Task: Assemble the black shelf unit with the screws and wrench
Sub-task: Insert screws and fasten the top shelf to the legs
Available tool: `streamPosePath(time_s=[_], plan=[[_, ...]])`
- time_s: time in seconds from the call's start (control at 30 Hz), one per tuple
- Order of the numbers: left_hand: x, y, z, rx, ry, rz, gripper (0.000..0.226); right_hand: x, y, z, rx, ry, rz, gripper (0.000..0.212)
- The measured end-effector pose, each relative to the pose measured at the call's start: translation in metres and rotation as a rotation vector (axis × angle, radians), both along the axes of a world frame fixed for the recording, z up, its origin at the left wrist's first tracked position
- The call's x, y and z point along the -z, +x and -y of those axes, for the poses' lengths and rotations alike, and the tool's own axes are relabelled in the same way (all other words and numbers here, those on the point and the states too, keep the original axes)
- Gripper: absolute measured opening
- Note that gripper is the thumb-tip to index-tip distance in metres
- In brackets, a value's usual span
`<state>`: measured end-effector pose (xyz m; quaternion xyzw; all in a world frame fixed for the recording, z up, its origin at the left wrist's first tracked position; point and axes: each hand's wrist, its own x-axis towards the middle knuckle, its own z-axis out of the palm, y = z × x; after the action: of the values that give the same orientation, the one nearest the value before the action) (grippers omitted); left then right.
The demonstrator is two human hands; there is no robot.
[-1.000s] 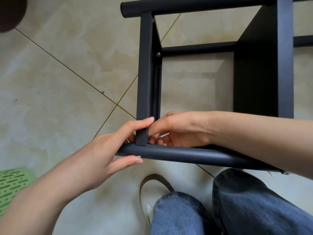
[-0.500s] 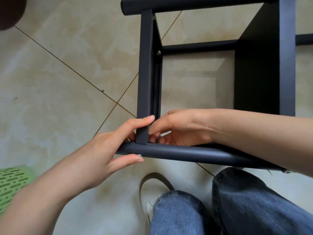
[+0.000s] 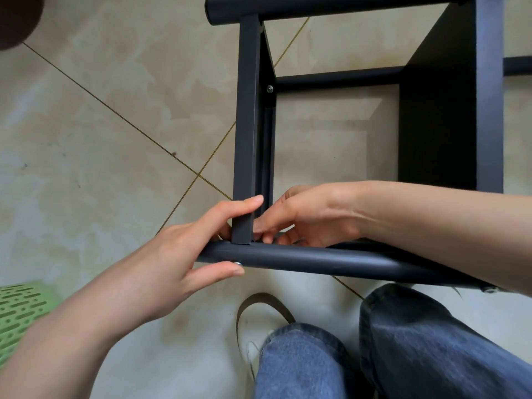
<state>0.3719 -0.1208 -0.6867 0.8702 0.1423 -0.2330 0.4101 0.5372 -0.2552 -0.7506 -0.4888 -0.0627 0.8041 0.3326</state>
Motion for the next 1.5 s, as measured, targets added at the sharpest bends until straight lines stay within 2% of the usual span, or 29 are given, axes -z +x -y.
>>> streamPosePath(time_s=[0.23, 0.37, 0.6, 0.7, 0.73, 0.8, 0.93, 1.2, 1.33, 1.5], plan=[[0.000, 0.001, 0.000, 0.008, -0.006, 0.003, 0.068, -0.001, -0.006, -0.003, 0.010, 0.015, 0.018, 0.010], [0.000, 0.000, 0.000, 0.005, -0.001, -0.002, 0.068, -0.002, 0.003, 0.003, -0.013, 0.044, -0.007, 0.019], [0.001, 0.002, 0.000, -0.002, -0.016, -0.010, 0.068, -0.001, -0.003, -0.001, -0.037, 0.028, 0.043, 0.020], [0.000, 0.002, 0.000, -0.007, -0.018, -0.008, 0.068, 0.000, -0.002, 0.001, -0.033, 0.047, 0.032, 0.031], [0.000, 0.002, 0.000, -0.008, -0.019, -0.009, 0.068, 0.000, -0.001, 0.001, -0.026, 0.059, 0.017, 0.029], [0.000, 0.001, 0.000, -0.008, -0.016, -0.013, 0.068, -0.001, -0.001, 0.003, 0.000, 0.067, -0.016, 0.011], [0.000, 0.002, 0.000, -0.003, -0.012, -0.014, 0.067, 0.000, -0.002, 0.003, 0.022, 0.034, -0.014, 0.007], [0.000, 0.002, 0.001, -0.007, -0.017, -0.013, 0.067, -0.002, -0.002, -0.002, -0.012, 0.011, 0.062, 0.016], [0.000, 0.001, 0.001, -0.006, -0.003, -0.024, 0.068, -0.002, 0.000, -0.002, -0.021, 0.015, 0.011, 0.004], [-0.001, 0.002, 0.002, 0.009, 0.024, -0.036, 0.068, 0.000, -0.004, -0.009, -0.049, -0.055, 0.090, 0.017]])
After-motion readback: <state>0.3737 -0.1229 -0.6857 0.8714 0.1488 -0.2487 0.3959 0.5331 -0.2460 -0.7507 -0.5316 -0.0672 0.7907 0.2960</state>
